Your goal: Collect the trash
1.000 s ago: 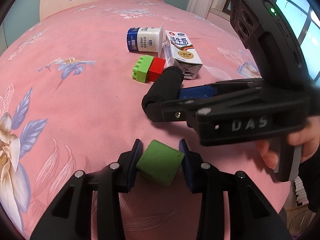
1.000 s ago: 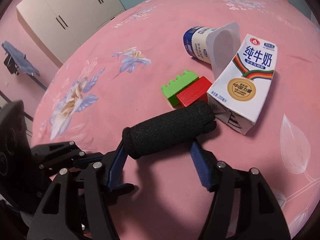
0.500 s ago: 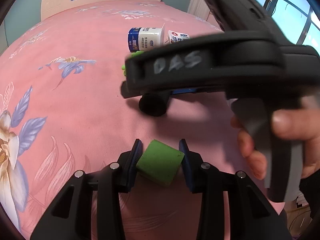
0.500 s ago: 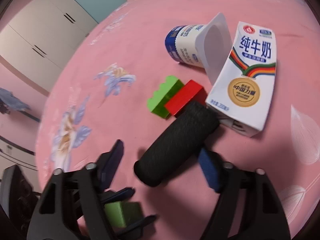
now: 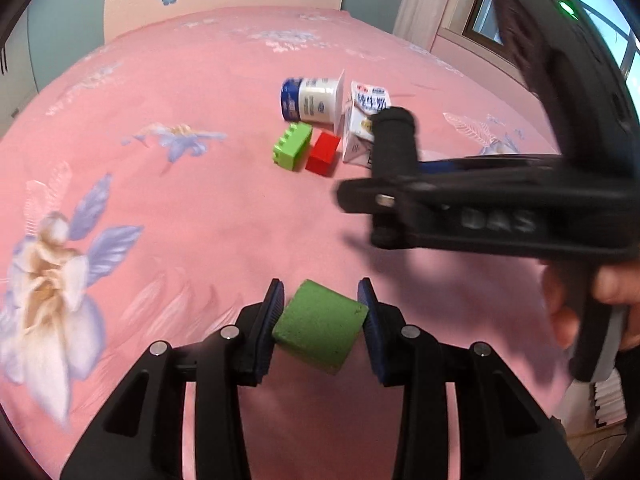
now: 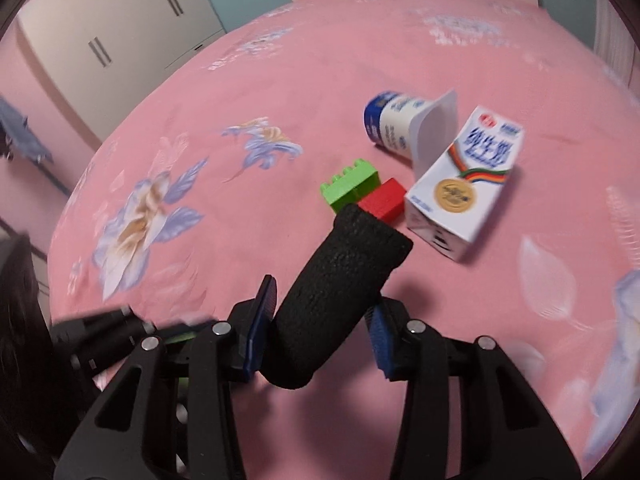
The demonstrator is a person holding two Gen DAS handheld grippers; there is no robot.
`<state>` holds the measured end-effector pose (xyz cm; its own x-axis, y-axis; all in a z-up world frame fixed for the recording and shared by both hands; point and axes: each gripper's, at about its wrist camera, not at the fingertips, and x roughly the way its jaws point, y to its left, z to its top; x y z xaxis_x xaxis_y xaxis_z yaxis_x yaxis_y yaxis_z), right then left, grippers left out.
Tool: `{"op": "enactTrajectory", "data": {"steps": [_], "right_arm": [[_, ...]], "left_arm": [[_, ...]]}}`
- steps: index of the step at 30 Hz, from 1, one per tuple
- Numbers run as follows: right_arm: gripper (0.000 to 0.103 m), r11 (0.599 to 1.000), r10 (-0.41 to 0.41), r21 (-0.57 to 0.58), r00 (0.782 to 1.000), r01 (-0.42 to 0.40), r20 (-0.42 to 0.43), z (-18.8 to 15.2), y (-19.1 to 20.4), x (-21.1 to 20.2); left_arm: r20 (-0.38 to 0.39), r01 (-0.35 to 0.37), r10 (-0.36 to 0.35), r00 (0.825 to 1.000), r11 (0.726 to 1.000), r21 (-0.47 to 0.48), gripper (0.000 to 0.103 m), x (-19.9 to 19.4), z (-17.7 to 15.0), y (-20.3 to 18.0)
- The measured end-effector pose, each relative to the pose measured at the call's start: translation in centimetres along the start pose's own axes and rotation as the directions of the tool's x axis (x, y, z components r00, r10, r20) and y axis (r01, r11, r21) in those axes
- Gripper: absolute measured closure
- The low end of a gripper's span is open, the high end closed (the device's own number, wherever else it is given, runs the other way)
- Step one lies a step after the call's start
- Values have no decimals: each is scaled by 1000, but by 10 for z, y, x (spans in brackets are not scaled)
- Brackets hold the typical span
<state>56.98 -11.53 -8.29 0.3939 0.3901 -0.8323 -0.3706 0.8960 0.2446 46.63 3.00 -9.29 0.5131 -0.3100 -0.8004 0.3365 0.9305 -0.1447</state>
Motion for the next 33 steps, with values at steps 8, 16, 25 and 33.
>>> {"op": "enactTrajectory", "data": {"steps": [8, 16, 25, 33], "right_arm": [[58, 994, -63, -87, 996, 69, 67, -31, 17, -93], [58, 984, -87, -141, 984, 109, 153, -62, 40, -184], [58, 971, -88, -191, 961, 141, 262, -95, 71, -280], [58, 965, -91, -204, 940, 165, 328, -125, 91, -341]], "left_arm": [[58, -75, 73, 996, 997, 28, 62, -73, -2, -23], [155, -172, 161, 975, 983, 64, 62, -159, -9, -64], [248, -269, 240, 938, 959, 88, 62, -237, -21, -99], [321, -322, 274, 906, 941, 104, 62, -295, -28, -130]]}}
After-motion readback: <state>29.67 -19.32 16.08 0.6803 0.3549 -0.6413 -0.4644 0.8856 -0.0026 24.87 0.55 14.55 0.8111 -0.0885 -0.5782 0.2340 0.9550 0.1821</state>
